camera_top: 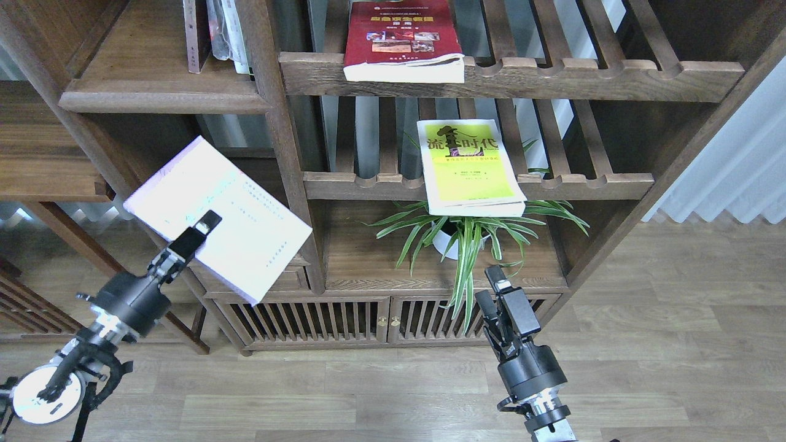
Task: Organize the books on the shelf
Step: 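Lift the white book with the left gripper up toward the upper shelf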
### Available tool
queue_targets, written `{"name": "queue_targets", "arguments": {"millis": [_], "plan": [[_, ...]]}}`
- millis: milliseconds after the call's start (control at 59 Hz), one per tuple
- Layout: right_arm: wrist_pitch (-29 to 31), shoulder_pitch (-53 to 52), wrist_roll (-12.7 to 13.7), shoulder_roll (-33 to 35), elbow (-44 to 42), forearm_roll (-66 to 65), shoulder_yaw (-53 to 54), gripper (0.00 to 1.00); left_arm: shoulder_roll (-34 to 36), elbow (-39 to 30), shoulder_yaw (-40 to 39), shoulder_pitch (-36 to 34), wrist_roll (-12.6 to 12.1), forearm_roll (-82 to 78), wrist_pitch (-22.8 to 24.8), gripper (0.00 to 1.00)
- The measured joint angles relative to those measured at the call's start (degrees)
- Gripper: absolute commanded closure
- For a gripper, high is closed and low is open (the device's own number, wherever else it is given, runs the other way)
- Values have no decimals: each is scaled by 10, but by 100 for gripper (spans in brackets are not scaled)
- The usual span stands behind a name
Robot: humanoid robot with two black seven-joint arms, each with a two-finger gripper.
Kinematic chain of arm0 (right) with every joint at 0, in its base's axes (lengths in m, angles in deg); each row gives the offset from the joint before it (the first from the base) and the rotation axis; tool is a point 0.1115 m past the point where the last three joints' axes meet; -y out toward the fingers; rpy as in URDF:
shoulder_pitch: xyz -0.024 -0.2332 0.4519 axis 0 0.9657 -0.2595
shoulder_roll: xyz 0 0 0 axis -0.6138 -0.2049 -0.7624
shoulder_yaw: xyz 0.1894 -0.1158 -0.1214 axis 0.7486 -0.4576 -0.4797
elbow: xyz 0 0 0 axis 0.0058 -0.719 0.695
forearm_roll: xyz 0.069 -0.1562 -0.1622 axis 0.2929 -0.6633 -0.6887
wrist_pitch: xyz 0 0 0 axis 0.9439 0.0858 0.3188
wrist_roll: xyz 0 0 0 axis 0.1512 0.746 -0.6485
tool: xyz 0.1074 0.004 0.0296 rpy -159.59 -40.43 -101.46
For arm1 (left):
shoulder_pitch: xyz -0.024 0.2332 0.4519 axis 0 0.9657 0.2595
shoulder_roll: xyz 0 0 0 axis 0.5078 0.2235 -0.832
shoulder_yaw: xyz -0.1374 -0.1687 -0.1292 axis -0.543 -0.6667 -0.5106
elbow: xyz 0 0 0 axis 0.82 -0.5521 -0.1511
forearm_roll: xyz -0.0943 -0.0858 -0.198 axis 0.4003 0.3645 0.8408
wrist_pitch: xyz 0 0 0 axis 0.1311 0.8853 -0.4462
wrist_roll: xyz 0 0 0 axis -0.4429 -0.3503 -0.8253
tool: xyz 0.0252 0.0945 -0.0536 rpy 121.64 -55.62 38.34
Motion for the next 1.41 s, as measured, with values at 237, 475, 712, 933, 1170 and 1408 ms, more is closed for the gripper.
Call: {"name": "queue_targets", "arguments": {"millis": [237, 475, 712, 933, 1170, 1408], "plan": [[0, 0, 1, 0, -2, -1, 5, 2, 0, 0, -8, 1, 0, 1, 0, 95], [0, -1, 1, 0, -3, -1, 6, 2, 27, 0, -32, 57, 0, 1, 0, 95], [0, -4, 2, 0, -5, -2, 4, 2, 38, -1, -60, 118, 0, -1, 0, 95], [0, -4, 2, 0, -6, -1, 5, 2, 37, 0, -80, 155, 0, -4, 0, 95], [0, -4, 2, 0, -6, -1, 5, 2, 70, 0, -117, 152, 0, -4, 0, 94], [0, -4, 2, 0, -6, -1, 5, 2, 118, 0, -147, 140, 0, 3, 0, 94]]}}
